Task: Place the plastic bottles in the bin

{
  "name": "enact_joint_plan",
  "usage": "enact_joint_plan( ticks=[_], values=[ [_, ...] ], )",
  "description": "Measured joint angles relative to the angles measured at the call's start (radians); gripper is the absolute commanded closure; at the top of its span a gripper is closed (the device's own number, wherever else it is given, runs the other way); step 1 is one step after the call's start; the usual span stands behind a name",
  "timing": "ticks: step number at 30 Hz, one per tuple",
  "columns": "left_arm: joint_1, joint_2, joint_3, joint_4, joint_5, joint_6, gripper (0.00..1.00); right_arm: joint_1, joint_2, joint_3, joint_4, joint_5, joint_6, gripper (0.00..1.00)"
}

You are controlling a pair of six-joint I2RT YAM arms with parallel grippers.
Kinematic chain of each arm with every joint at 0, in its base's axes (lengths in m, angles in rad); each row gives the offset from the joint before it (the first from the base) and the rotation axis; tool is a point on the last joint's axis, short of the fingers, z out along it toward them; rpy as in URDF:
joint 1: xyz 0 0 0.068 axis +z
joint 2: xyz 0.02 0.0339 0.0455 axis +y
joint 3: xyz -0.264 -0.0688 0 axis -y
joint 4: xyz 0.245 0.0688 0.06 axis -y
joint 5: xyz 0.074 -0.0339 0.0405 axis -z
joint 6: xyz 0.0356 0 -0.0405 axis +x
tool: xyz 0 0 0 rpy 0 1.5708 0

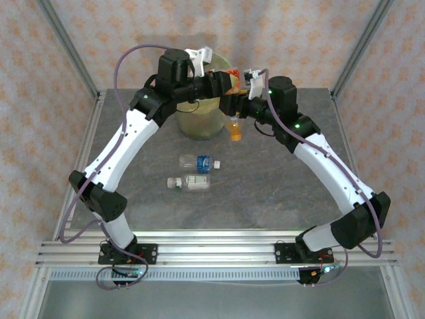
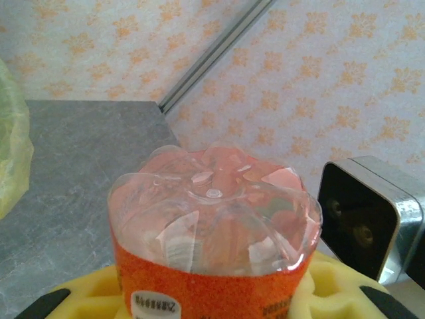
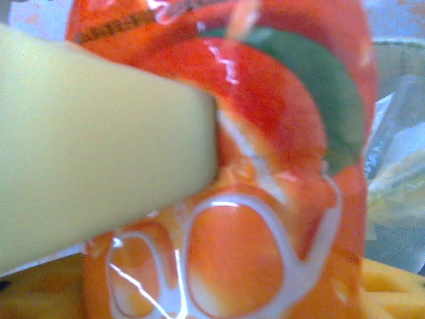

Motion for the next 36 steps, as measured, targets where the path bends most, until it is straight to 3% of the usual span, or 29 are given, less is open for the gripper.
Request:
enact_joint_plan(
  ticks=[4,14,25,36],
  values=[
    [0.001,0.000,0.008,0.005,-0.034,-0.023,0.69,0.003,-0.017,-0.011,-0.002,0.024,-0.022,0.00],
    [0.115,0.051,0.226,0.003,-0.146,-0.098,0.69,0.007,-0.118,-0.077,-0.020,0.163,-0.027,0.01],
    [0.225,0.366,0.634,-0.099,-0.266,-0.083,0.68,0.006,-0.252,-0.208,-0.074,0.397,0.030,0.01],
    [0.292,0.489,0.653,-0.109,-0.258,-0.054,0.68,0.006,-0.341,-0.285,-0.114,0.464,0.076,0.01]
  ],
)
